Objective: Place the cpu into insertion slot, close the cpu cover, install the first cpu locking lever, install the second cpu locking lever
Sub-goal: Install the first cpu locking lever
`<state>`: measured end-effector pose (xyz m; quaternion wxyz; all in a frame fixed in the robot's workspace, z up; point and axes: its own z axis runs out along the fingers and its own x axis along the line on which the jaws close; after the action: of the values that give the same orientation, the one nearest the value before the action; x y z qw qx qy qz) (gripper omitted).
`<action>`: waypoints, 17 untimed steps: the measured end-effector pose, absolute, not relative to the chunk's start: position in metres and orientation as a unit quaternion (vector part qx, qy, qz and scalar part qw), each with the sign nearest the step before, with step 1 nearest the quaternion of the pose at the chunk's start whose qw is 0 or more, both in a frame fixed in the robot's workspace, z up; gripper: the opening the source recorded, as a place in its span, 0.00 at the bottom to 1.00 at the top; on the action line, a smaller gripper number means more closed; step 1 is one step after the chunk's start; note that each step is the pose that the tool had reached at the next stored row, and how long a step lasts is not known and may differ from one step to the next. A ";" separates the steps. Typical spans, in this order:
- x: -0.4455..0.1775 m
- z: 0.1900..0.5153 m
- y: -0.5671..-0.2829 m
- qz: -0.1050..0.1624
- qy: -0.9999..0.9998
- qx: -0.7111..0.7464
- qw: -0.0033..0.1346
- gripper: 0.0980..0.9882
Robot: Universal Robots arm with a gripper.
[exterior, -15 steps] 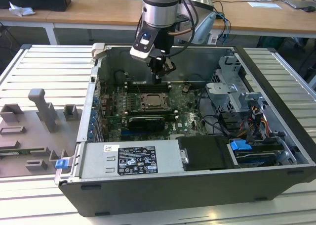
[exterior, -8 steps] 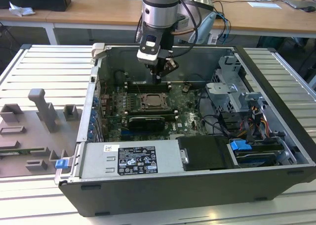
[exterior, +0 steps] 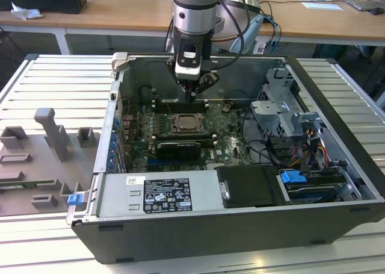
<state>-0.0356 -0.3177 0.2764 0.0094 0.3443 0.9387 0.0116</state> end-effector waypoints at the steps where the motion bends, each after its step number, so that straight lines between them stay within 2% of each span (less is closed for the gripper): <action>1: -0.036 0.276 -0.318 0.012 0.940 0.340 0.009 0.01; 17: -0.037 0.276 -0.318 0.012 0.968 0.249 0.008 0.01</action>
<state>-0.0370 -0.3177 0.2761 0.0082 0.2487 0.9685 0.0125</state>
